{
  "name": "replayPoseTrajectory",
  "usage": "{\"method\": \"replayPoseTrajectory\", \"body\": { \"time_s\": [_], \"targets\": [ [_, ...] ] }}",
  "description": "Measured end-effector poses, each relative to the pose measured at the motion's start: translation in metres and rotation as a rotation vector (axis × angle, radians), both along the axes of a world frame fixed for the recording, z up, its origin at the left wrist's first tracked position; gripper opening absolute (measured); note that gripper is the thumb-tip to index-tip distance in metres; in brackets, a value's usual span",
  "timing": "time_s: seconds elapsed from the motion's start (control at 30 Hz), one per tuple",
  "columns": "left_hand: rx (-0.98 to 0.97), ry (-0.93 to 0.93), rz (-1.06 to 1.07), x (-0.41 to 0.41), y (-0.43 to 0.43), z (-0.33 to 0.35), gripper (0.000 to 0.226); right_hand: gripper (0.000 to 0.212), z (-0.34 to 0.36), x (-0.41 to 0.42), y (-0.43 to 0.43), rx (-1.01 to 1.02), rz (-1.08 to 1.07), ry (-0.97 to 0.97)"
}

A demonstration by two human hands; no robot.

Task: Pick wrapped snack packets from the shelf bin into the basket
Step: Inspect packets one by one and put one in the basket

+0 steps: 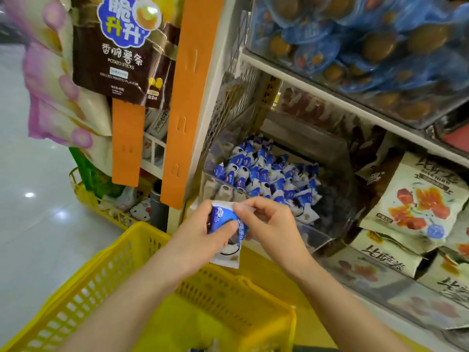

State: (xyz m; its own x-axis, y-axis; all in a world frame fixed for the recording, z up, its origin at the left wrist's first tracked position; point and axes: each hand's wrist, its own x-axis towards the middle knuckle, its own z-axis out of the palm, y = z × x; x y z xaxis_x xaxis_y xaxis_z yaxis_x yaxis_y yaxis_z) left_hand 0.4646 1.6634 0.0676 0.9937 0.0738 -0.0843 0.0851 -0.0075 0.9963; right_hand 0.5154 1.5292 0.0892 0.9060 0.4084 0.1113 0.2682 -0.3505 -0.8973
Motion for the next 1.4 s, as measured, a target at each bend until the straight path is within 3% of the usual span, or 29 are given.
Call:
{"method": "replayPoseTrajectory", "body": {
  "time_s": [0.07,0.27,0.43,0.5,0.57,0.67,0.8,0.93,1.07,1.2,1.3,1.4],
  "targets": [
    [-0.044,0.015,0.060,-0.001,-0.001,-0.003,0.008,0.012,-0.005,-0.002,0.004,0.024,0.011,0.019],
    [0.025,-0.028,0.180,0.002,0.002,-0.011,0.023,0.009,-0.016,-0.003,0.005,-0.058,0.036,-0.095],
    [0.020,-0.018,0.161,0.003,-0.001,-0.020,0.037,0.013,-0.020,-0.002,-0.002,-0.299,0.088,-0.596],
    [-0.024,0.002,0.142,0.001,-0.005,-0.019,0.040,0.014,-0.019,-0.002,-0.006,-0.334,0.105,-0.681],
    [-0.094,0.015,0.158,0.000,-0.008,-0.019,0.035,0.012,-0.019,-0.003,-0.009,-0.296,0.089,-0.640],
    [-0.155,0.047,0.173,-0.002,-0.009,-0.018,0.013,0.007,-0.020,-0.005,-0.009,-0.138,-0.003,-0.401],
    [-0.075,0.099,0.215,-0.004,-0.006,-0.018,0.024,0.010,-0.016,-0.006,-0.006,0.135,-0.125,-0.058],
    [-0.114,-0.017,0.380,0.000,-0.001,-0.013,0.023,0.006,-0.010,-0.010,-0.005,0.212,-0.084,0.079],
    [-0.131,-0.121,0.452,0.002,0.006,-0.010,0.020,0.032,-0.016,-0.013,-0.006,-0.040,0.051,0.057],
    [0.014,-0.164,0.368,-0.002,0.007,-0.012,0.013,0.048,-0.026,-0.017,-0.006,-0.179,0.141,-0.081],
    [0.157,-0.192,0.311,-0.002,0.003,-0.015,0.014,0.041,-0.026,-0.015,-0.007,-0.148,0.121,-0.149],
    [0.132,-0.169,0.295,-0.001,0.001,-0.017,0.022,0.031,-0.026,-0.012,-0.007,-0.114,0.074,-0.135]
  ]
}}
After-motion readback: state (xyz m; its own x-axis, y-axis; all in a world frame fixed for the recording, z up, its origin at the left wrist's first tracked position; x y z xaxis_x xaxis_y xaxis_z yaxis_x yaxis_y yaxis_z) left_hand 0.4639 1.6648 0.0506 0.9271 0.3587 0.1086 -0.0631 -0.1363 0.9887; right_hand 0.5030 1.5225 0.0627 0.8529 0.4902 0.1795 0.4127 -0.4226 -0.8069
